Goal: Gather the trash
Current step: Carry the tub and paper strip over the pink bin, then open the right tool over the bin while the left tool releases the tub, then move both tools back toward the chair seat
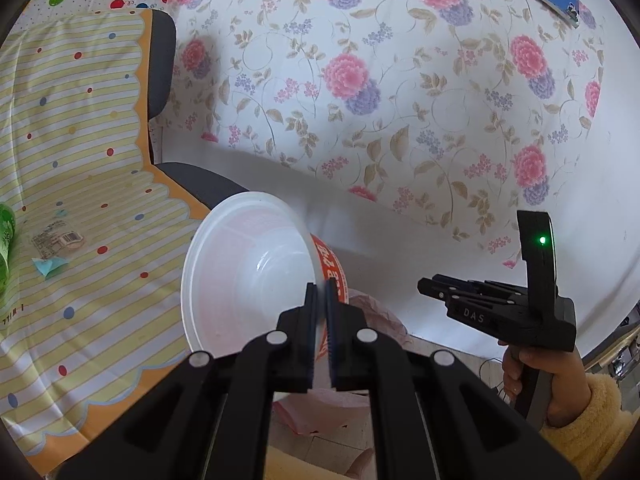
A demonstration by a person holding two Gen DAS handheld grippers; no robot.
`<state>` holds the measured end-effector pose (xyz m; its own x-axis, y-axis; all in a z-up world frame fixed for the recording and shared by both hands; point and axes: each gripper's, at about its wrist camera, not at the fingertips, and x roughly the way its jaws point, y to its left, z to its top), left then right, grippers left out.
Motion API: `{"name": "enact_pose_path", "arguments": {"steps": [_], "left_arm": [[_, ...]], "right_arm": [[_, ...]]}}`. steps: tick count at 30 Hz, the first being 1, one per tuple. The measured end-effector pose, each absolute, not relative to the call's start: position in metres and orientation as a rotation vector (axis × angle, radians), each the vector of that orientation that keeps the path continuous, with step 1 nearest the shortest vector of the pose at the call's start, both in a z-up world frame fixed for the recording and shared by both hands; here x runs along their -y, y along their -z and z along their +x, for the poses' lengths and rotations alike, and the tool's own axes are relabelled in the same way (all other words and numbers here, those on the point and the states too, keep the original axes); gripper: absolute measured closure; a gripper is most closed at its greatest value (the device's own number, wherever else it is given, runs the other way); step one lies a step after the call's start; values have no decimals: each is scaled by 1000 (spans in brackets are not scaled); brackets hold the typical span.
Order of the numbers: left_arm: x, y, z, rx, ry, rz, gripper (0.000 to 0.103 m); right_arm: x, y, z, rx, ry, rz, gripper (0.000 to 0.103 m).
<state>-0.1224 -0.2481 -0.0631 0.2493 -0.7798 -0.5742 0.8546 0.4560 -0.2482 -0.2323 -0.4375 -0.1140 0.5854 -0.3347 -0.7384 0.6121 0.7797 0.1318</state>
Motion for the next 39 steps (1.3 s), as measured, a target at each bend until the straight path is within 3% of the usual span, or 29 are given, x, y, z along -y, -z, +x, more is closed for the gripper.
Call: {"name": "enact_pose_path", "arguments": {"steps": [8,19,20,21,22,23,28,39], "left_arm": [[274,77,-135,-738,1192,167,100],[366,109,-148,-788,1308,288,100],[374,111,-148,-786,1299,298,98],[378,112,-146,-789,1299,297,81],[381,114,-144,-794,1294,294,56],[382,115,-141,-796,1284,284,50],[363,122,-116,-832,1188,257,50],[234,114,-74,-785,850,237,50]], "right_arm": [[443,106,-241,-715,575,419,76],[474,104,-280,-673,658,472,76],[477,104,-283,-673,665,477,76],[480,105,-284,-672,671,481,76],[481,105,-285,-673,673,482,76],[483,106,-285,-675,675,483,76],[482,108,-275,-682,652,481,76],[432,89,-211,-681,457,422,76]]}}
